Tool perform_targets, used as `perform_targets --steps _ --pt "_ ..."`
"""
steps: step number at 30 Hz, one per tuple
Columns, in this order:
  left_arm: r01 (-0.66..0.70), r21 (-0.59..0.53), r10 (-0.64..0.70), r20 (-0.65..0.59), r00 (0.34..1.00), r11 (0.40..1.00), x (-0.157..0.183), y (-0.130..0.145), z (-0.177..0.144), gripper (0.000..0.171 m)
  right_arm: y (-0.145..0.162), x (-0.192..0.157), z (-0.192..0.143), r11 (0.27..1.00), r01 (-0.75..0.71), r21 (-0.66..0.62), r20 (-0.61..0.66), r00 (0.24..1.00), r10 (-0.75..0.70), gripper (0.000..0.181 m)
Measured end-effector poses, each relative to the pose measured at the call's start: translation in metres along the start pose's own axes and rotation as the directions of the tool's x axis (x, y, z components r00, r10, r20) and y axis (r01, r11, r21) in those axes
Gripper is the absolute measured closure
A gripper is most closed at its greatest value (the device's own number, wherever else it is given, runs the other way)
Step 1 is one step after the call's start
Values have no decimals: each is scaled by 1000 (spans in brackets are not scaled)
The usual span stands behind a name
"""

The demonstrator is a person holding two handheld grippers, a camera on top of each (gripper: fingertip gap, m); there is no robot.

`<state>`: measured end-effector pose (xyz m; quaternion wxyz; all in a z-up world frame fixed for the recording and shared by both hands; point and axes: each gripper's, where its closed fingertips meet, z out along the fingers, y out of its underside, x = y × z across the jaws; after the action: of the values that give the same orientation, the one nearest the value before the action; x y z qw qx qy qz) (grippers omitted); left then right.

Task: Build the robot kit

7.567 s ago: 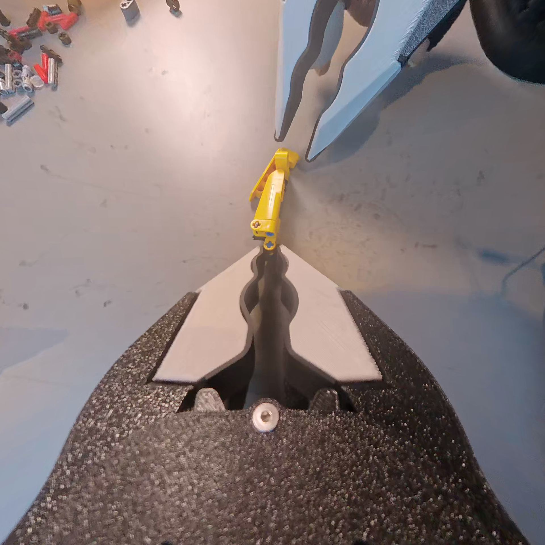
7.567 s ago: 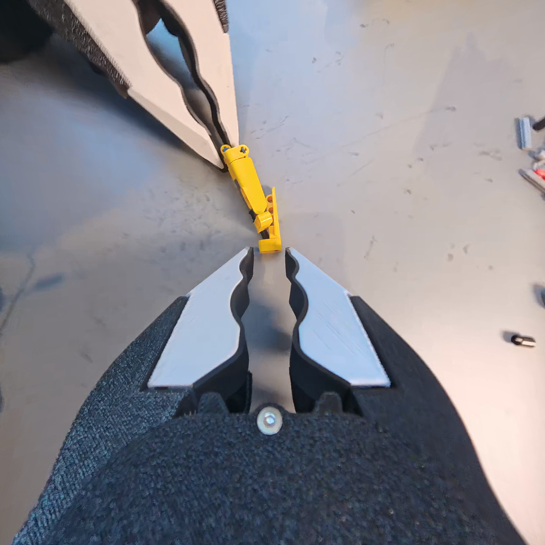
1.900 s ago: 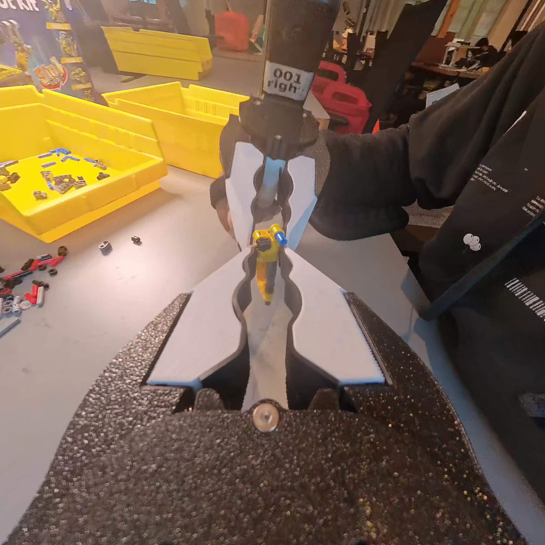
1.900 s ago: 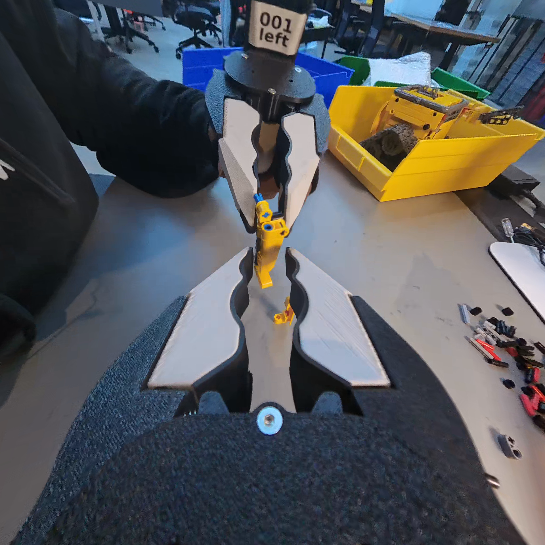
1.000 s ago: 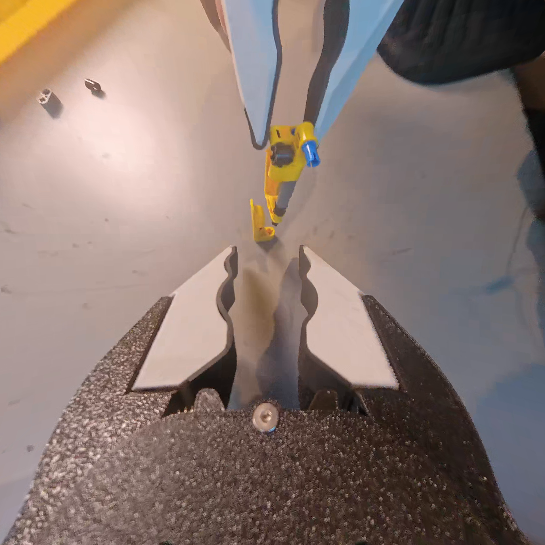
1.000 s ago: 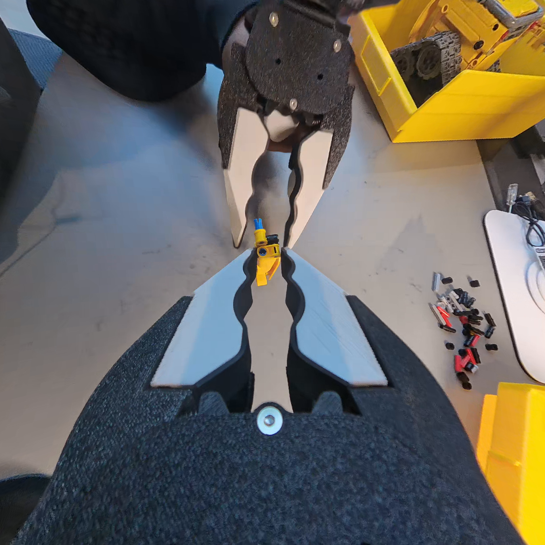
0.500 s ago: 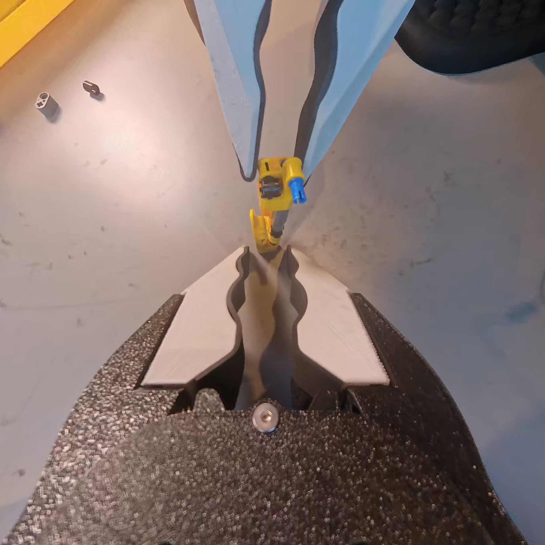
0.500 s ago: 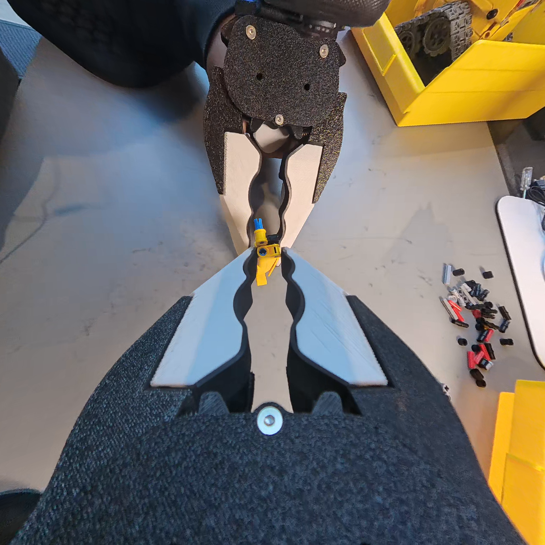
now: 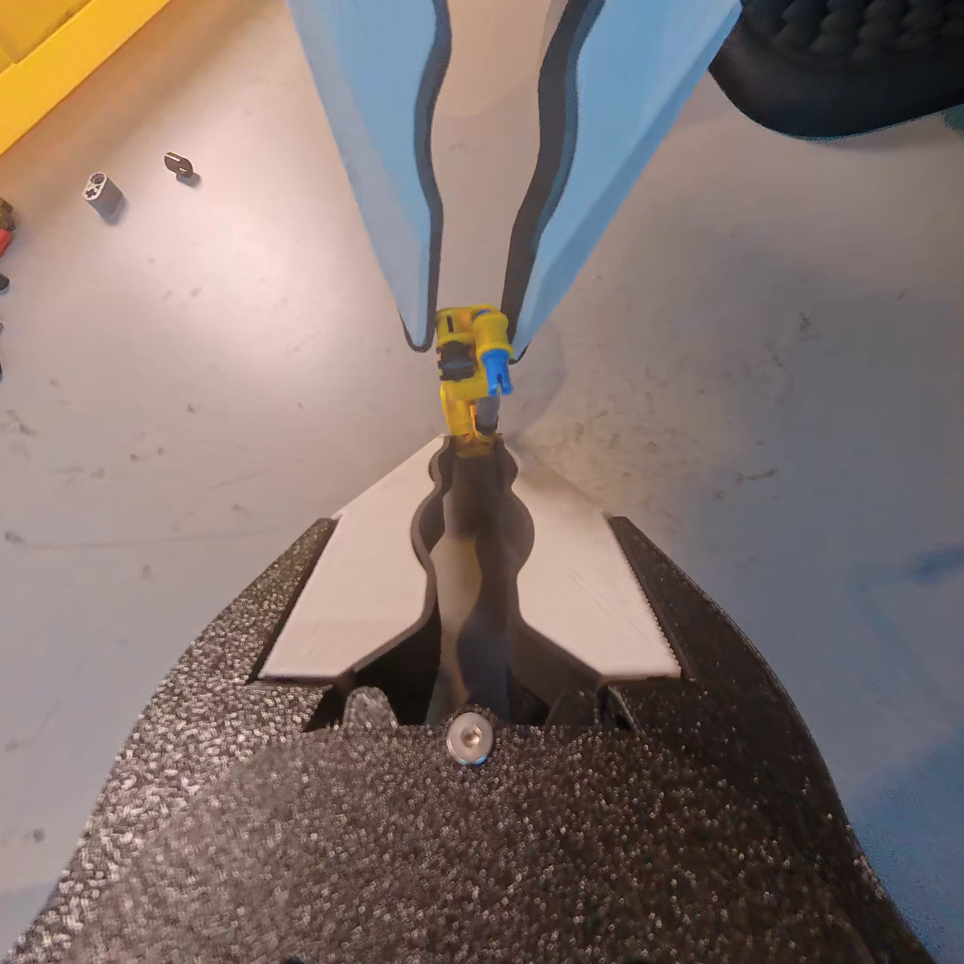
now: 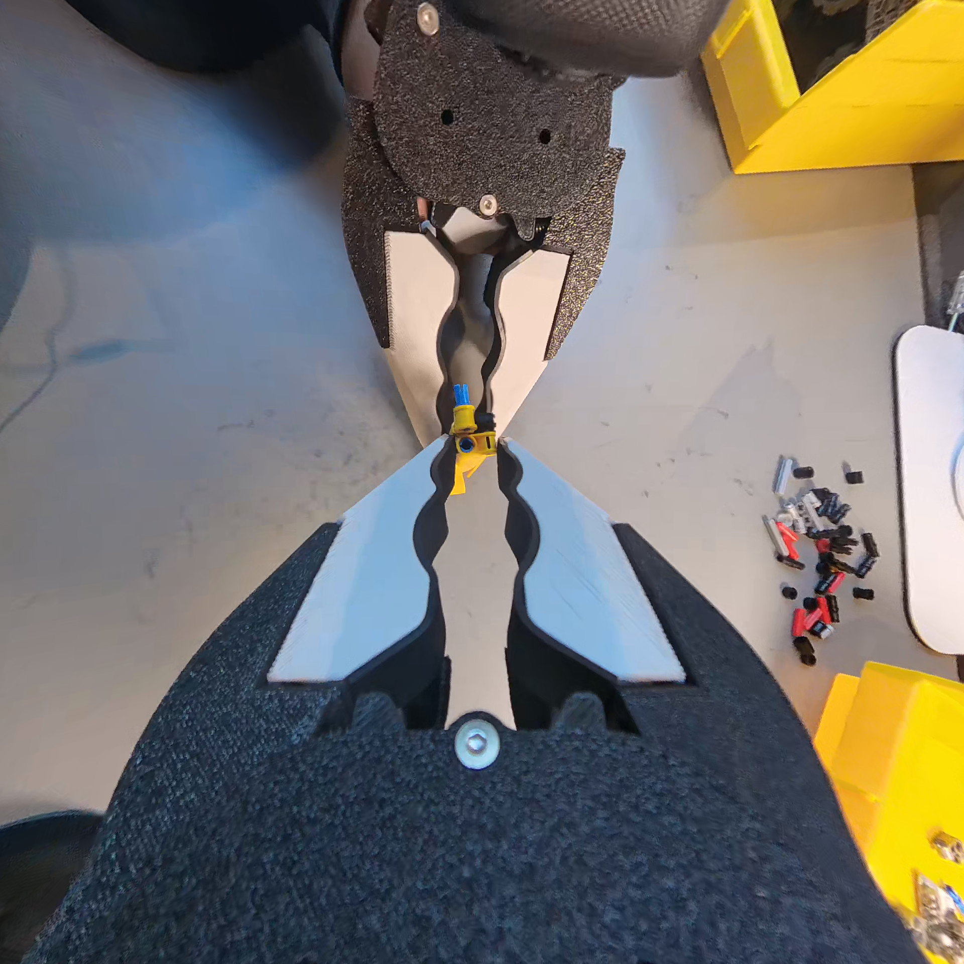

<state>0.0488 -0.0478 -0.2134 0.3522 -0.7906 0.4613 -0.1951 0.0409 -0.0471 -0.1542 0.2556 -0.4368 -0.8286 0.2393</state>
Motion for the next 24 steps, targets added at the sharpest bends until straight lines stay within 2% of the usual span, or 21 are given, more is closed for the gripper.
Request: perform_targets --steps 6,13,15,17,24 --pt "10 0 -10 0 1000 1000 0 0 0 158 6 0 2 999 -19 -49 -6 1000 19 166" --pt "7 0 -7 -9 1000 1000 1 0 0 156 3 -1 5 1000 -10 -23 -49 999 9 166" --pt "-1 0 1 -26 1000 1000 3 1 -1 149 4 -1 5 1000 -16 -24 -41 999 15 166" --pt "1 2 -1 -85 996 1000 12 1 -2 130 4 -1 5 999 -30 -15 -37 999 29 166" --pt "31 5 -31 -78 996 999 7 0 -2 146 6 -1 6 999 -46 11 -45 998 46 166"
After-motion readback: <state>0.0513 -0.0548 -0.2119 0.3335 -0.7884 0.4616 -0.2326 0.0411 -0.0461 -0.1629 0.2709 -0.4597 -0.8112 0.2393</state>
